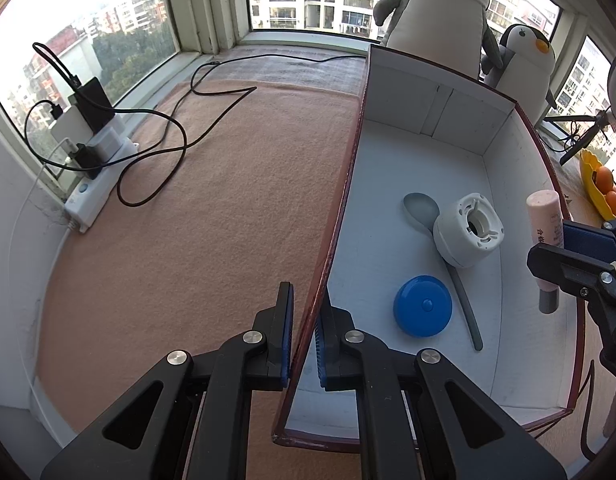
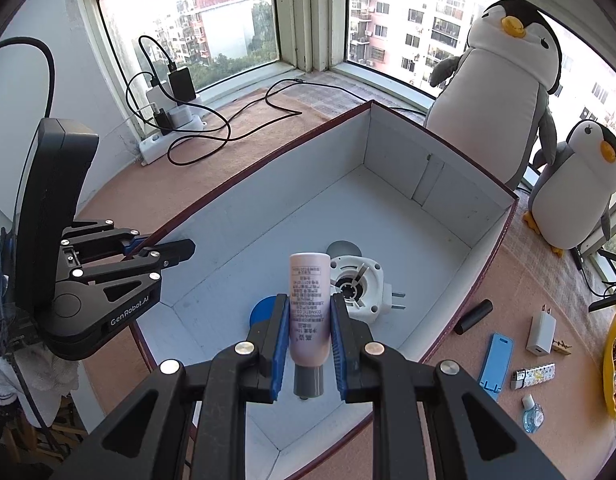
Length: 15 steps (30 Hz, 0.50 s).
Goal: Organize rigid objects
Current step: 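Carry the lotion tube into the box and open the right gripper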
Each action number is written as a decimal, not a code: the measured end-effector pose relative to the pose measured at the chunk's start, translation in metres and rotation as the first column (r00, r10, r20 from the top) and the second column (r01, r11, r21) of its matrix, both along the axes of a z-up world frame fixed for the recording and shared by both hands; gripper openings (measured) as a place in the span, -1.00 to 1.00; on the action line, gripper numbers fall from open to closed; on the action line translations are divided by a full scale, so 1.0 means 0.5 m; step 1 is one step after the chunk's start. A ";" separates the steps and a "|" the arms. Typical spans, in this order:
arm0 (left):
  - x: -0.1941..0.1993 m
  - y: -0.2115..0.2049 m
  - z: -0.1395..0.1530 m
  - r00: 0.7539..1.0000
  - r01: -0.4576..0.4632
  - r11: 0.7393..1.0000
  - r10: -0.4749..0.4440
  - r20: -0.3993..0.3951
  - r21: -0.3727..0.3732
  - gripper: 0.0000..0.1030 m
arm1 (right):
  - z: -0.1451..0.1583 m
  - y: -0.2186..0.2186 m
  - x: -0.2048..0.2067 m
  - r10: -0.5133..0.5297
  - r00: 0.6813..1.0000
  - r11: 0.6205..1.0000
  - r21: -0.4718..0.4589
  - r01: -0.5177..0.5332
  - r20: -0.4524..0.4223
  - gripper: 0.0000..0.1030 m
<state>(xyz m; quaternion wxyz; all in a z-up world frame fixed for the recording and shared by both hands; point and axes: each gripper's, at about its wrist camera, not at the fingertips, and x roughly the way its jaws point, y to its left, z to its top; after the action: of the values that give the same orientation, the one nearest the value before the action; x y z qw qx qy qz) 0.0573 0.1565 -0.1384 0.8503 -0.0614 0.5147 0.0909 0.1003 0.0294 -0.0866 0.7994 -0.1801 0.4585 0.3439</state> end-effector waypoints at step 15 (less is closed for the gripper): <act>-0.001 0.002 -0.003 1.000 0.001 1.000 -0.001 -0.002 0.003 -0.84 | 0.022 -0.001 -0.021 0.018 0.997 1.000 0.004 -0.019 0.070 0.36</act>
<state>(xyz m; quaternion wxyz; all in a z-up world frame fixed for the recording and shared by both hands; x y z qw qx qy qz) 0.0570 0.1573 -0.1400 0.8499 -0.0596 0.5155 0.0914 0.0900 0.0289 -0.0757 0.8121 -0.1943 0.4279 0.3459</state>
